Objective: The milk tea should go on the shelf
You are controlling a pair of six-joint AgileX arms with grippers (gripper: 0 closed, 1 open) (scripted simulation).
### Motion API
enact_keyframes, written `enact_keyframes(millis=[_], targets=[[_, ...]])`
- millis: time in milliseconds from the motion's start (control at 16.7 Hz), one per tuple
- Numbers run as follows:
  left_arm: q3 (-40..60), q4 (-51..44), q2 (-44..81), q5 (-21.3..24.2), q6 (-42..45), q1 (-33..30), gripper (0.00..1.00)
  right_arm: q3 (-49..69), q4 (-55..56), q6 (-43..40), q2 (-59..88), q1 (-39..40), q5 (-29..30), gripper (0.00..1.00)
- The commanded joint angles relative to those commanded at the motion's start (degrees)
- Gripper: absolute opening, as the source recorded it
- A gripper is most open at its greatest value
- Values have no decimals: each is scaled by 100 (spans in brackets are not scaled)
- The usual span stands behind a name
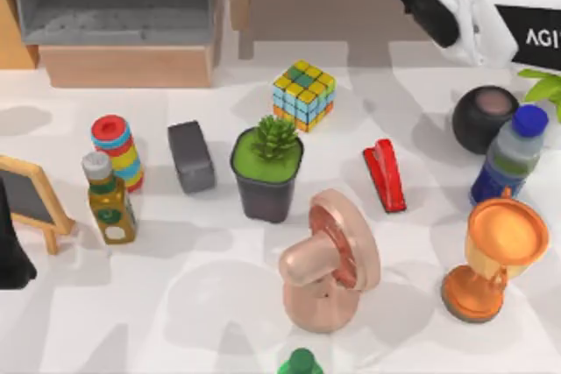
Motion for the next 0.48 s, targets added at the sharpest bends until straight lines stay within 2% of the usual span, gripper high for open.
enact_keyframes(millis=[180, 480], targets=[[0, 0, 0, 0, 0, 0, 100, 0, 0, 0, 0, 0, 0, 0], [0, 0, 0, 0, 0, 0, 100, 0, 0, 0, 0, 0, 0, 38]])
